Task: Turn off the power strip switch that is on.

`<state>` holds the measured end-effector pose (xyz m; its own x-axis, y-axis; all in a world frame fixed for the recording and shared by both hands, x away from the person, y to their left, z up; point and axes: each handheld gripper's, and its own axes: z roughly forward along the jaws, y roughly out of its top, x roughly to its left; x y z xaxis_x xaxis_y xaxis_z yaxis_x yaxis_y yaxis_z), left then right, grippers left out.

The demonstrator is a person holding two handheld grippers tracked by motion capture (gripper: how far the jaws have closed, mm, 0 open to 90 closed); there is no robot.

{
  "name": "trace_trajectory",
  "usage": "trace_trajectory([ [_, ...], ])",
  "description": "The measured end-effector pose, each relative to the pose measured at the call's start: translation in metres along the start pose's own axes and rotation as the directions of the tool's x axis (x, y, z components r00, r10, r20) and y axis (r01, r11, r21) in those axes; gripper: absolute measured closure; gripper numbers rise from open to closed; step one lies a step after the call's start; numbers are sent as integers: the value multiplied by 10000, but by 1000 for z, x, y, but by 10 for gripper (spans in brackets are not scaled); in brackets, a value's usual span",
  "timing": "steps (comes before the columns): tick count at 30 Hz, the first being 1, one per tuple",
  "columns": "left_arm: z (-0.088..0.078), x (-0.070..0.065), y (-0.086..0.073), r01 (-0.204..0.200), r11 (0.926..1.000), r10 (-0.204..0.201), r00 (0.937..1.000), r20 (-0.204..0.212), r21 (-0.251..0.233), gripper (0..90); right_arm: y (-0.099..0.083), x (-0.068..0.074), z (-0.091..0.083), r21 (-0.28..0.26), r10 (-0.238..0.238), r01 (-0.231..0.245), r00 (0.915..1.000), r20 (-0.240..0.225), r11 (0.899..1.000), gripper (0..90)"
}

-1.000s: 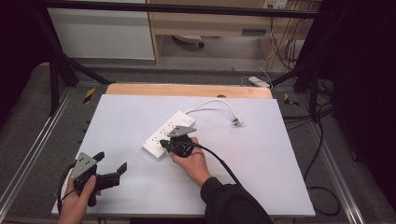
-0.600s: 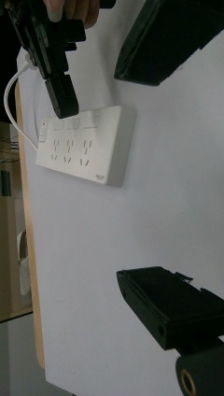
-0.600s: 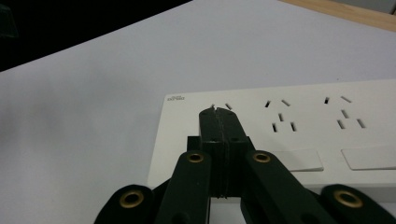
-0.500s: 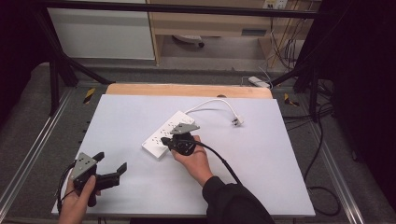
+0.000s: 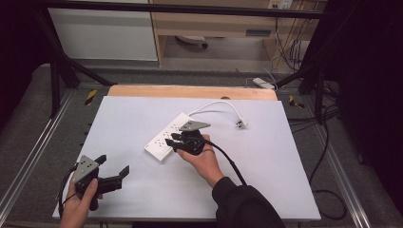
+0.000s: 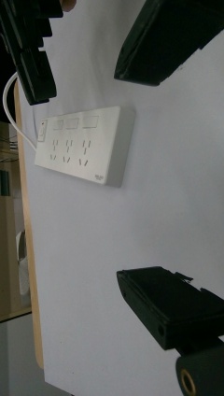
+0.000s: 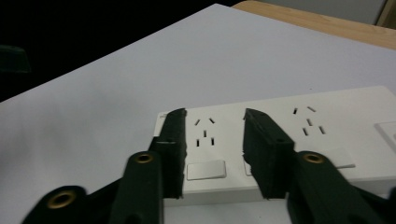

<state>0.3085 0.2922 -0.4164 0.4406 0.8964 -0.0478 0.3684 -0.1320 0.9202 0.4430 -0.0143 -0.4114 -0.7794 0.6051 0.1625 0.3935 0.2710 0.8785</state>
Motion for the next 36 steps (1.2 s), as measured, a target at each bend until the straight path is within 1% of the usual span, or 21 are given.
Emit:
trace_trajectory([
  [1, 0, 0, 0, -18, 10000, 18, 10000, 11, 20, 45, 1, -1, -1, 29, 74, -75, 10000, 51, 10000, 513],
  [2, 0, 0, 0, 8, 10000, -8, 10000, 16, 10, 45, 2, -2, -3, 81, 198, -199, 9998, 93, 9998, 475],
  [3, 0, 0, 0, 4, 10000, -4, 10000, 20, 20, 45, 3, -3, -4, 85, 228, -230, 9996, 191, 9997, 455],
  [9, 0, 0, 0, 27, 10000, -27, 10000, 14, 4, 45, 8, -11, -17, 34, 454, -457, 9971, 603, 9989, 248],
  [10, 0, 0, 0, 25, 10000, -25, 10000, 14, 8, 45, 9, -12, -20, 55, 566, -570, 9963, 642, 9984, 211],
  [15, 1, -1, 0, 23, 10000, -23, 10000, 9, 36, 45, 11, -18, -34, -7, 707, -709, 9933, 915, 9975, 99],
  [20, 1, -1, -1, 35, 10000, -35, 10000, 7, 34, 45, 13, -26, -51, -319, 968, -938, 9892, 1103, 9951, 63],
  [23, 1, -1, -1, 36, 10000, -36, 10000, 3, 61, 45, 14, -31, -63, -519, 935, -879, 9885, 1185, 9948, 52],
  [28, 1, -1, -1, 36, 10000, -36, 10000, -11, 63, 45, 15, -38, -83, -909, 1038, -917, 9850, 1380, 9916, 49],
  [30, 1, -1, -1, 44, 10000, -44, 10000, -13, 59, 45, 15, -41, -92, -1073, 981, -828, 9844, 1460, 9908, 47],
  [32, 1, -1, -1, 48, 10000, -48, 10000, 8, 56, 45, 14, -43, -101, -1188, 1018, -841, 9831, 1523, 9894, 46],
  [33, 1, -1, -1, 48, 10000, -48, 10000, 11, 53, 45, 13, -45, -106, -1239, 964, -767, 9822, 1612, 9893, 46],
  [36, 1, -1, -1, 55, 10000, -55, 10000, 25, 59, 45, 8, -50, -122, -1461, 1000, -737, 9783, 1815, 9865, 48],
])
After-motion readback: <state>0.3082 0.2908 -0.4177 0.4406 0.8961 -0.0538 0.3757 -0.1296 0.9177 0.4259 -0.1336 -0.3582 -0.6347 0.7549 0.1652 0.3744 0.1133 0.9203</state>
